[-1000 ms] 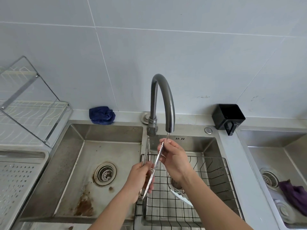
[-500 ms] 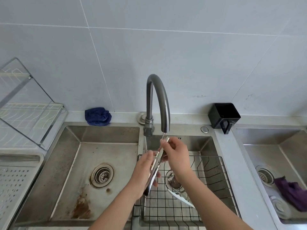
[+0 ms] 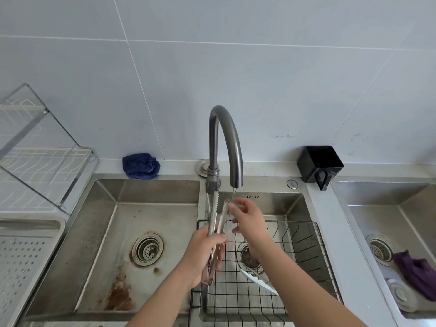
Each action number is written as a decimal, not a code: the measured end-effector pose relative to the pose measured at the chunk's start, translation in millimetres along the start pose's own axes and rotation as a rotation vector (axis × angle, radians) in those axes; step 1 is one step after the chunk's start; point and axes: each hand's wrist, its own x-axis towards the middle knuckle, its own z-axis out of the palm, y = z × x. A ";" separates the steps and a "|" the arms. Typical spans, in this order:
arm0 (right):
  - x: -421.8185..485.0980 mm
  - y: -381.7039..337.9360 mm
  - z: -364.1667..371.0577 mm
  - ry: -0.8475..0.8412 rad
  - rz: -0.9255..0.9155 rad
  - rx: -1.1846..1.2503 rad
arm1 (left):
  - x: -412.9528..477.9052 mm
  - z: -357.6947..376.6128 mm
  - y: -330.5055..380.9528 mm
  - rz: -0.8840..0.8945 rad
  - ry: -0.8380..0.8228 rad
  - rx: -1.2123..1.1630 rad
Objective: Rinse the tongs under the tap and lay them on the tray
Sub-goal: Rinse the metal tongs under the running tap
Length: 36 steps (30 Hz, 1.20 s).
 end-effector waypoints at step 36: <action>-6.5 -17.6 4.6 -0.348 0.068 0.407 | 17.6 -10.1 -1.3 0.107 0.155 0.177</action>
